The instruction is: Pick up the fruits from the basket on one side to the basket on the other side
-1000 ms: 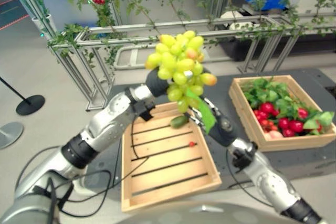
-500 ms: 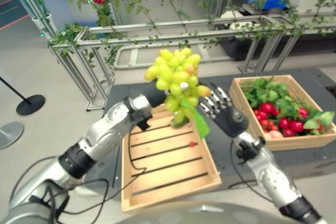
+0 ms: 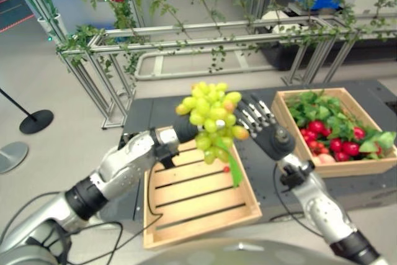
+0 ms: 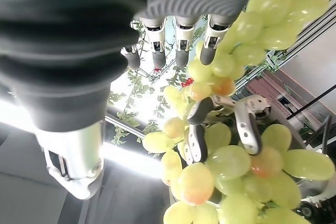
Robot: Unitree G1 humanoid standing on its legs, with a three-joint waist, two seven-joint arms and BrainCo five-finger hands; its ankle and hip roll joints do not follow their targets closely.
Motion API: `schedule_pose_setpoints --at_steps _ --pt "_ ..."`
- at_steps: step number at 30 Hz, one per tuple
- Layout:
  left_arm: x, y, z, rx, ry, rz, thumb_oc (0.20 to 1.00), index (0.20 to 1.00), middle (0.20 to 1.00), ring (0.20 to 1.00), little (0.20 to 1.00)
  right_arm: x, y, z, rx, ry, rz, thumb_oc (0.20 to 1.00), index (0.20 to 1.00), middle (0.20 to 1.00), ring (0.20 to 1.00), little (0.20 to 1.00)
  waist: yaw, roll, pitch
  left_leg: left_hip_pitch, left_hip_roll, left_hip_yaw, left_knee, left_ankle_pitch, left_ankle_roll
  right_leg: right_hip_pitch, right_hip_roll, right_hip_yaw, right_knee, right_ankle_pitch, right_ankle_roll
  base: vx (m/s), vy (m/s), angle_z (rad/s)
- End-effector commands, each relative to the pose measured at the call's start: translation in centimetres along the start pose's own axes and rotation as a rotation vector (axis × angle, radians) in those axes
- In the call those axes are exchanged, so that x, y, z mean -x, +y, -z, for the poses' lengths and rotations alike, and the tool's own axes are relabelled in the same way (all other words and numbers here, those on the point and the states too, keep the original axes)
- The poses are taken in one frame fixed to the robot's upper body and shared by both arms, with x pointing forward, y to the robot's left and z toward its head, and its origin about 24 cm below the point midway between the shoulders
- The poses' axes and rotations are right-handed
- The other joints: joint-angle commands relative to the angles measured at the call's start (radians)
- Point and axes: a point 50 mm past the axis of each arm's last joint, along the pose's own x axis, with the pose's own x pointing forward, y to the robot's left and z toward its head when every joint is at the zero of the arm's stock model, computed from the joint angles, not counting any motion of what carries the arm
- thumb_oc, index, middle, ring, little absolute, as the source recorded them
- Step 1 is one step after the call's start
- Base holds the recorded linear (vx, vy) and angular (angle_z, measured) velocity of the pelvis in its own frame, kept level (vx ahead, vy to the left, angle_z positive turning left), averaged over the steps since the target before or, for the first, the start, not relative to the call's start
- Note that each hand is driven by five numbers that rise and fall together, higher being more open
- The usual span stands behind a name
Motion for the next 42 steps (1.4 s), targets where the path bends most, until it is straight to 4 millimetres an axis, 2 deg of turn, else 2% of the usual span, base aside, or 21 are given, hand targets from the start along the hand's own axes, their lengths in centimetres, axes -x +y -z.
schedule_pose_setpoints --at_steps 1,3,5,8,11,17,21,24,25,31,33,35,37,39,40,41,42 --pt "-0.2 -0.2 -3.9 -0.115 -0.12 0.077 0.2 0.2 0.2 0.2 0.2 -2.3 2.0 -3.1 0.236 -0.061 -0.169 1.0 1.0 1.0 1.0 1.0 0.005 -0.033 -0.009 0.016 -0.025 0.007 0.038 -0.107 0.009 -0.078 0.004 -0.007 0.075 -0.009 0.073 0.0 0.0 0.0" --pt "-0.3 -0.4 -4.1 -0.123 -0.127 0.091 0.2 0.2 0.2 0.2 0.2 -2.4 1.9 -3.3 0.287 -0.048 -0.171 1.0 1.0 1.0 1.0 1.0 0.005 -0.033 -0.008 0.017 -0.025 0.006 0.038 -0.107 0.009 -0.078 0.004 -0.006 0.076 -0.008 0.073 0.0 0.0 0.0" --pt "-0.7 -1.0 -4.9 -0.147 -0.145 0.138 0.2 0.2 0.2 0.2 0.2 -3.1 1.9 -4.5 0.44 -0.023 -0.197 1.0 1.0 1.0 1.0 1.0 0.008 -0.033 -0.01 0.018 -0.024 0.004 0.036 -0.105 0.008 -0.077 0.004 -0.008 0.075 -0.008 0.074 0.0 0.0 0.0" --pt "-1.3 -1.4 -5.3 -0.162 -0.154 0.179 0.2 0.2 0.2 0.2 0.2 -4.1 1.8 -5.0 0.486 -0.008 -0.229 1.0 1.0 1.0 1.0 1.0 0.009 -0.033 -0.016 0.022 -0.023 0.001 0.034 -0.104 0.007 -0.074 0.004 -0.011 0.074 -0.008 0.074 0.0 0.0 0.0" --pt "-1.6 -1.4 -5.6 -0.167 -0.161 0.19 0.2 0.2 0.2 0.2 0.2 -4.8 1.7 -5.3 0.522 0.007 -0.243 1.0 1.0 1.0 1.0 1.0 0.011 -0.034 -0.017 0.023 -0.022 0.002 0.035 -0.104 0.007 -0.073 0.004 -0.011 0.076 -0.008 0.073 0.0 0.0 0.0" --pt "-2.3 -1.4 -6.4 -0.204 -0.168 0.214 0.2 0.2 0.2 0.2 0.2 -7.4 2.3 -5.9 0.686 0.075 -0.328 1.0 1.0 1.0 1.0 1.0 0.015 -0.037 -0.024 0.027 -0.021 0.005 0.035 -0.104 0.006 -0.071 0.005 -0.005 0.075 -0.008 0.07 0.0 0.0 0.0" --pt "-1.8 -0.7 -7.0 -0.263 -0.1 0.2 0.2 0.2 0.2 0.2 0.2 -8.8 3.0 -7.4 0.821 0.106 -0.384 1.0 1.0 1.0 1.0 1.0 0.019 -0.038 -0.027 0.032 -0.021 0.007 0.032 -0.101 0.004 -0.065 0.008 -0.003 0.067 -0.003 0.07 0.0 0.0 0.0" --pt "-1.5 -0.6 -7.8 -0.316 -0.083 0.194 0.2 0.2 0.2 0.2 0.2 -9.1 2.9 -8.0 0.855 0.097 -0.378 1.0 1.0 1.0 1.0 1.0 0.019 -0.038 -0.029 0.033 -0.021 0.008 0.031 -0.101 0.004 -0.064 0.008 -0.001 0.065 -0.001 0.071 0.0 0.0 0.0" --pt "-1.1 -0.4 -8.6 -0.365 -0.08 0.175 0.2 0.2 0.2 0.2 0.2 -9.2 3.0 -8.7 0.89 0.09 -0.376 1.0 1.0 1.0 1.0 1.0 0.02 -0.036 -0.029 0.033 -0.02 0.01 0.03 -0.1 0.003 -0.065 0.008 -0.001 0.064 0.0 0.071 0.0 0.0 0.0" --pt "-0.4 0.0 -10.1 -0.473 -0.093 0.141 0.2 0.2 0.2 0.2 0.2 -9.0 2.8 -9.4 0.923 0.074 -0.355 1.0 1.0 1.0 1.0 1.0 0.021 -0.034 -0.031 0.038 -0.019 0.011 0.025 -0.1 0.003 -0.063 0.008 -0.002 0.067 -0.001 0.072 0.0 0.0 0.0" --pt "-0.1 0.2 -11.6 -0.542 -0.181 0.094 0.2 0.2 0.2 0.2 0.2 -8.8 2.5 -9.6 0.935 0.067 -0.34 1.0 1.0 1.0 1.0 1.0 0.022 -0.035 -0.032 0.041 -0.018 0.01 0.025 -0.102 0.002 -0.061 0.009 -0.003 0.069 -0.004 0.072 0.0 0.0 0.0" --pt "0.0 0.4 -11.7 -0.538 -0.216 0.073 0.2 0.2 0.2 0.2 0.2 -8.7 2.3 -9.6 0.93 0.065 -0.328 1.0 1.0 1.0 1.0 1.0 0.022 -0.034 -0.032 0.042 -0.018 0.01 0.026 -0.102 0.002 -0.06 0.009 -0.002 0.069 -0.005 0.072 0.0 0.0 0.0" --pt "0.2 0.5 -12.8 -0.558 -0.32 0.024 0.2 0.2 0.2 0.2 0.2 -8.5 2.0 -9.6 0.927 0.049 -0.302 1.0 1.0 1.0 1.0 1.0 0.024 -0.037 -0.033 0.044 -0.017 0.011 0.026 -0.103 0.001 -0.058 0.009 -0.006 0.068 -0.007 0.072 0.0 0.0 0.0" --pt "1.0 1.1 -14.6 -0.586 -0.517 -0.094 0.2 0.2 0.2 0.2 0.2 -8.3 1.7 -9.8 0.92 0.019 -0.274 1.0 1.0 1.0 1.0 1.0 0.025 -0.04 -0.036 0.047 -0.017 0.012 0.024 -0.106 0.001 -0.054 0.009 -0.005 0.065 -0.011 0.071 0.0 0.0 0.0" --pt "1.0 1.0 -14.6 -0.585 -0.517 -0.096 0.2 0.2 0.2 0.2 0.2 -8.3 1.7 -9.8 0.92 0.021 -0.274 1.0 1.0 1.0 1.0 1.0 0.024 -0.039 -0.036 0.047 -0.017 0.012 0.023 -0.106 0.001 -0.054 0.01 -0.005 0.065 -0.011 0.071 0.0 0.0 0.0" --pt "1.9 1.2 -15.9 -0.596 -0.673 -0.181 0.2 0.2 0.2 0.2 0.2 -8.1 1.6 -9.8 0.903 0.006 -0.264 1.0 1.0 1.0 1.0 1.0 0.024 -0.043 -0.038 0.049 -0.017 0.014 0.023 -0.108 0.0 -0.052 0.01 -0.004 0.061 -0.013 0.07 0.0 0.0 0.0" --pt "2.2 1.1 -16.6 -0.609 -0.748 -0.21 0.2 0.2 0.2 0.2 0.2 -8.0 1.6 -9.7 0.899 0.002 -0.261 1.0 1.0 1.0 1.0 1.0 0.024 -0.044 -0.038 0.05 -0.017 0.016 0.022 -0.109 -0.001 -0.051 0.011 -0.003 0.062 -0.014 0.07 0.0 0.0 0.0"
